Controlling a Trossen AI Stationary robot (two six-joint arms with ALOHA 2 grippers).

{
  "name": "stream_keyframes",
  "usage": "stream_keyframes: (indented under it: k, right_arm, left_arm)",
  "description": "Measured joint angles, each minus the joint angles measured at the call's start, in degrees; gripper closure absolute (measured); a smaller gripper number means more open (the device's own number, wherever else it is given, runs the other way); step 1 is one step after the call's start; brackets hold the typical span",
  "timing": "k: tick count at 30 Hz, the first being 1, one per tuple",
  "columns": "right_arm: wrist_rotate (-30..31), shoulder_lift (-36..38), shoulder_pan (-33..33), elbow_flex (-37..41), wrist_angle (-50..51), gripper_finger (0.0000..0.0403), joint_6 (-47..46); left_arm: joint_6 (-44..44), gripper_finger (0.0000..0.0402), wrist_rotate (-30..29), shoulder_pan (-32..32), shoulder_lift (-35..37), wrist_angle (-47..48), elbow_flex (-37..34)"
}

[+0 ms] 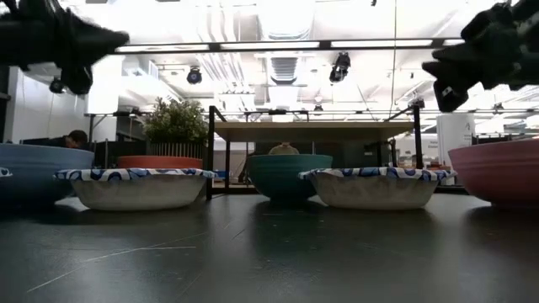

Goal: Place and stack bowls onto a shelf
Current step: Put the orange bowl on the shelf

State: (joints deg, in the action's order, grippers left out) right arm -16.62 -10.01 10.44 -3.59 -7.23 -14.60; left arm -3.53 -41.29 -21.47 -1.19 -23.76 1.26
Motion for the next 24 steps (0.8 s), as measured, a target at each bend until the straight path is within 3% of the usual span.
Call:
stream_keyframes:
  k: [5,10,18,24]
  right_arm:
    - [3.17,-4.99,0.0,-4.12,0.0,0.0307,-0.29]
    - [3.22,-10.55,0.07,-8.38,-0.2,0.0307,0.35]
    - [6.21,-15.95,0.37,-13.99,2.23,0.0307,1.62]
    - [6.22,-17.19,0.37,-16.83,11.45,0.0307,1.57]
  left_arm:
    - [-1.19,0.0402,-0.01,0.02,0.0,-12.94,0.0]
    - [6.48,0.0402,-0.05,0.11,0.04,-21.17,0.0]
    - [7.11,0.0402,0.5,0.11,-0.32,-21.29,0.0]
    - [-2.06,0.0402,10.69,0.09,-5.87,-21.22,1.42]
